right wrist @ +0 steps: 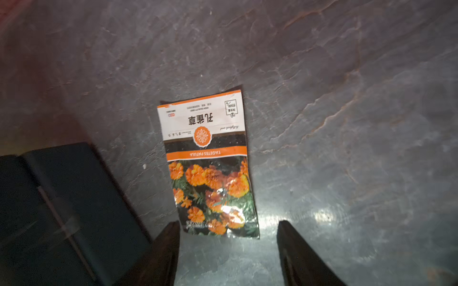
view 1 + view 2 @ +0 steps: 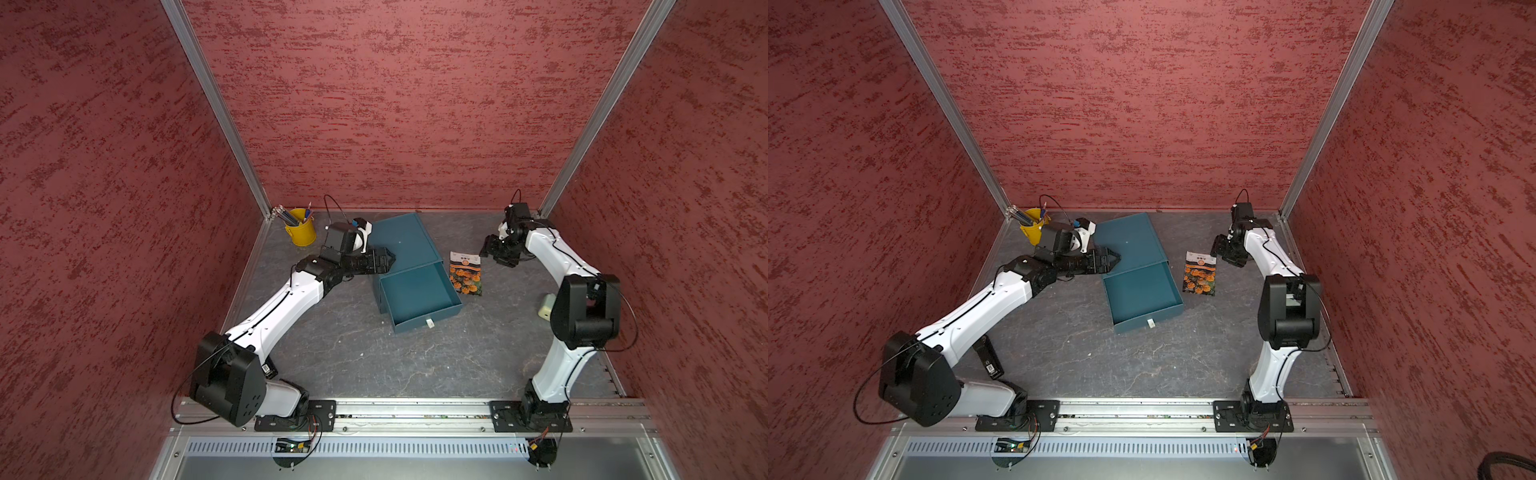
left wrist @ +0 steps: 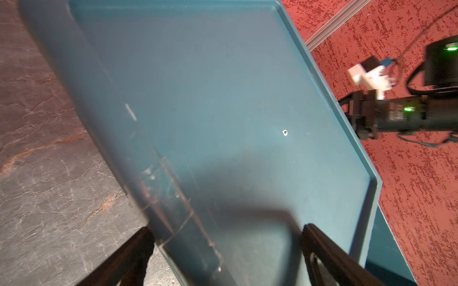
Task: Take the seed bags out of the drawer
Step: Place the seed packet at the center of the board.
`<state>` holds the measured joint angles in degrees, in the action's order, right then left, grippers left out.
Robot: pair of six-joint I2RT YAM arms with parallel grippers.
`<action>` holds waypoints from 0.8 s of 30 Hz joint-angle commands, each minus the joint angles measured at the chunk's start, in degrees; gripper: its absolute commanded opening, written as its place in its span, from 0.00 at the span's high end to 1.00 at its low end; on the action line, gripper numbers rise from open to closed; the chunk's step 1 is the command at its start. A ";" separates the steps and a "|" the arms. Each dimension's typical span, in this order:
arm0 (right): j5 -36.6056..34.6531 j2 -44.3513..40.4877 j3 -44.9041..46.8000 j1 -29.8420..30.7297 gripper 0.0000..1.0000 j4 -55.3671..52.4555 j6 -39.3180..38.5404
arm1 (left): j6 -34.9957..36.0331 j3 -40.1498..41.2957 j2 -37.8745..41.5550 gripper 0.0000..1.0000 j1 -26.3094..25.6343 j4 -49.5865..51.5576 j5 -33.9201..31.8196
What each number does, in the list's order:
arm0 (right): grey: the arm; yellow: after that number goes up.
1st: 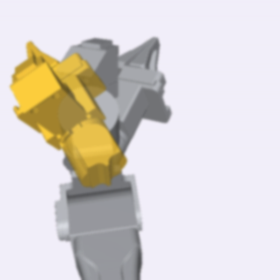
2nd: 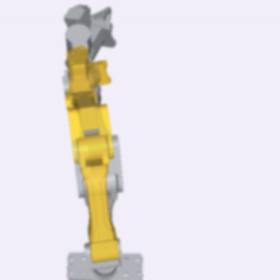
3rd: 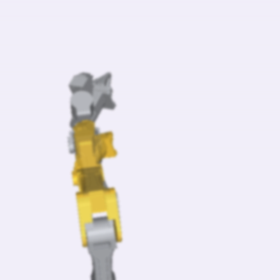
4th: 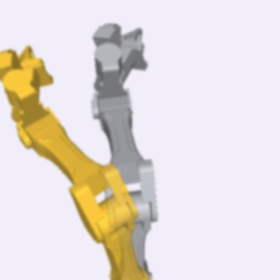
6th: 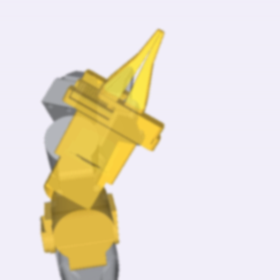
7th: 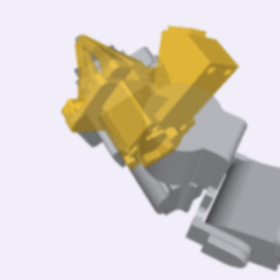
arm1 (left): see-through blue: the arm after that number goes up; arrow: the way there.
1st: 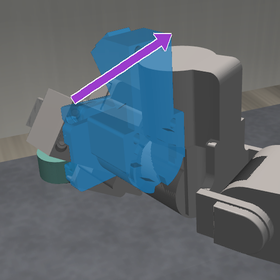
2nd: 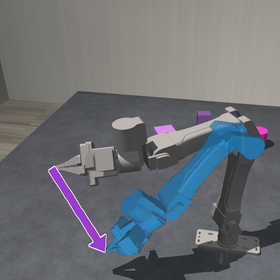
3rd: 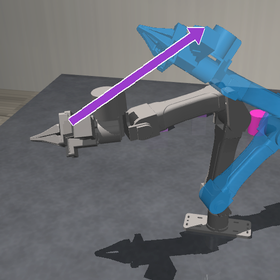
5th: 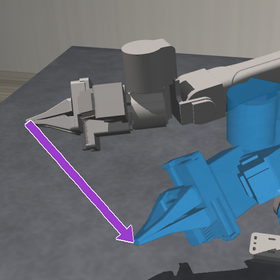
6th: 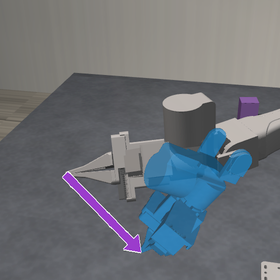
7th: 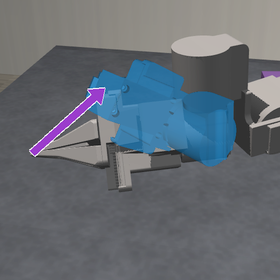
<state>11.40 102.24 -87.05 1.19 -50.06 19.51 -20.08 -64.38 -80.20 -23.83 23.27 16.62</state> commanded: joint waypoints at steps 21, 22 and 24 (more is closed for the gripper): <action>-5.29 -43.51 18.36 32.94 0.08 -7.45 8.30 | 2.50 -0.09 -2.02 0.04 -0.41 3.91 -1.33; -6.69 -43.98 18.85 35.06 0.07 -7.06 8.99 | 2.50 -0.20 -2.02 0.05 -0.37 4.02 -1.29; -10.43 -45.32 20.44 39.62 0.06 -5.89 10.54 | 2.57 -0.31 -1.98 0.05 -0.37 4.06 -1.33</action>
<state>8.05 58.28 -68.23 36.42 -56.95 26.79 -19.86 -64.53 -80.23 -23.83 23.55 16.49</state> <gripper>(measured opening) 0.934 0.955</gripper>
